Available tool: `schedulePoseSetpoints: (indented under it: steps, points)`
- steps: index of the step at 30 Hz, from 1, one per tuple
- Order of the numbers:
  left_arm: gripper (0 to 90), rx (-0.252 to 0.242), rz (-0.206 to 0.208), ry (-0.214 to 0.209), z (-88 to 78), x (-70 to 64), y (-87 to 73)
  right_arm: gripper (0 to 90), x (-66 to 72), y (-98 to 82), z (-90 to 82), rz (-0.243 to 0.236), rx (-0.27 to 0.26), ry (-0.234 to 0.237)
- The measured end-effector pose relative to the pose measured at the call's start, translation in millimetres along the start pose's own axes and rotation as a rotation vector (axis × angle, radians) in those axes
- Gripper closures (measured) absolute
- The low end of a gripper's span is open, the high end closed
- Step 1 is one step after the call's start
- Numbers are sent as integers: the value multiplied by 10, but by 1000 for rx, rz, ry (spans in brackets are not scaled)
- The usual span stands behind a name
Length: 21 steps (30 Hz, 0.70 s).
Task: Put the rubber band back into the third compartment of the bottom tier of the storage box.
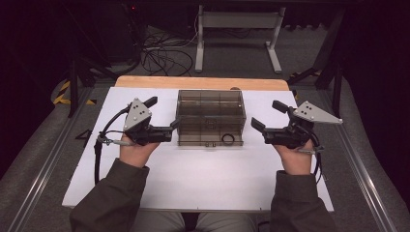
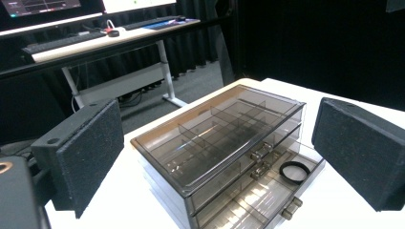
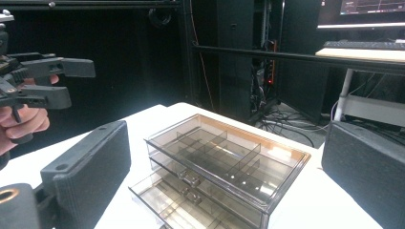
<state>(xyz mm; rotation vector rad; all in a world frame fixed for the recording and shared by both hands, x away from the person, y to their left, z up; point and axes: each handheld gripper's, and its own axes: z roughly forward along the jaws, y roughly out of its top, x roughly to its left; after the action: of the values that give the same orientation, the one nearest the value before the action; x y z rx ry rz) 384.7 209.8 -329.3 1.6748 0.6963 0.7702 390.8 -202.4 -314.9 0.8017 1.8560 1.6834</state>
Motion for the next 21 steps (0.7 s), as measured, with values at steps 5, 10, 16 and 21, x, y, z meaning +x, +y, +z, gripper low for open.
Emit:
schedulePoseSetpoints:
  steps: [5,10,16,21]
  points:
    - [44,-12,-9,4,-78,51,-1,35,7,-5,0,-1,3,-3]
    - [42,-29,-19,5,-164,93,7,35,-2,-13,1,1,3,-3]
    - [40,-29,-22,-1,-249,139,-19,35,-7,-25,0,3,6,-5]
    - [40,-40,-33,1,-331,178,-26,35,0,-32,2,8,9,-7]
